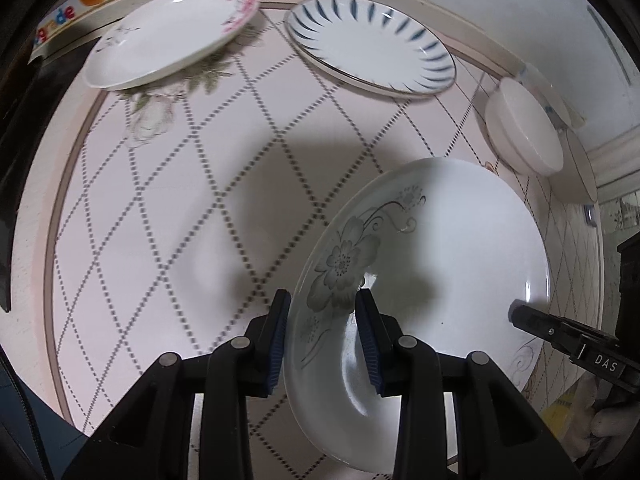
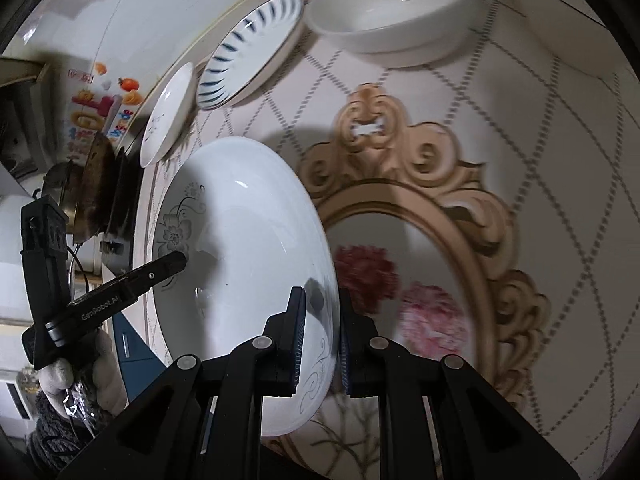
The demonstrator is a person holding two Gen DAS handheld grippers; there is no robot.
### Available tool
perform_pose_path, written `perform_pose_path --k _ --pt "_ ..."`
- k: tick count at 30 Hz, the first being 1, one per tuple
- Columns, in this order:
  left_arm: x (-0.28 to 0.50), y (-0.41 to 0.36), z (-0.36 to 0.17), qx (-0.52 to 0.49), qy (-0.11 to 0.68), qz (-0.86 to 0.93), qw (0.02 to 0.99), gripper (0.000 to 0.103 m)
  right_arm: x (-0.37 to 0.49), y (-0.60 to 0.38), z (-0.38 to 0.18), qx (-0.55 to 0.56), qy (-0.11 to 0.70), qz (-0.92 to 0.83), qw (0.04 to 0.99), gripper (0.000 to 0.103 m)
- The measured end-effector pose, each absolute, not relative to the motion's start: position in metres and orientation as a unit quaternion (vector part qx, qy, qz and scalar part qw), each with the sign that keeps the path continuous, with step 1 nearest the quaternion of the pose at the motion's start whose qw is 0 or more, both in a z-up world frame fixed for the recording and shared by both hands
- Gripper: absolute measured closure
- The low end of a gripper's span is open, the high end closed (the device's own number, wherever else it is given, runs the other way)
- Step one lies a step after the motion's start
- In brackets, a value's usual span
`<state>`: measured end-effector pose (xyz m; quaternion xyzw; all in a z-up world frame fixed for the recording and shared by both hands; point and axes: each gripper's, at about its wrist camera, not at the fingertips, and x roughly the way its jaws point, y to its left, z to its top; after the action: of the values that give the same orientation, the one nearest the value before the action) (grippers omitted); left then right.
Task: Organize plates and bowls
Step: 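Lift the grey-floral plate with both grippers toward the pink-flowered plate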
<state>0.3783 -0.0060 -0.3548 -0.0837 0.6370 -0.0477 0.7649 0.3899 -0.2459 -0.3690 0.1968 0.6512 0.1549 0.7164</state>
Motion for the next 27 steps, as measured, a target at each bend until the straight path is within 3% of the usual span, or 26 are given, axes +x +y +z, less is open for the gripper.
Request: perform_pose_path --k 23,27 --pt "0.396 -0.036 -0.371 -0.041 0.656 -0.058 0.752 0.072 0.385 -0.273 -0.381 0.224 0.658 0.130 0.707 0.086" --pt "0.396 -0.027 -0.352 -0.030 0.641 -0.065 0.764 0.072 0.385 -0.279 -0.379 0.247 0.660 0.117 0.699 0.084"
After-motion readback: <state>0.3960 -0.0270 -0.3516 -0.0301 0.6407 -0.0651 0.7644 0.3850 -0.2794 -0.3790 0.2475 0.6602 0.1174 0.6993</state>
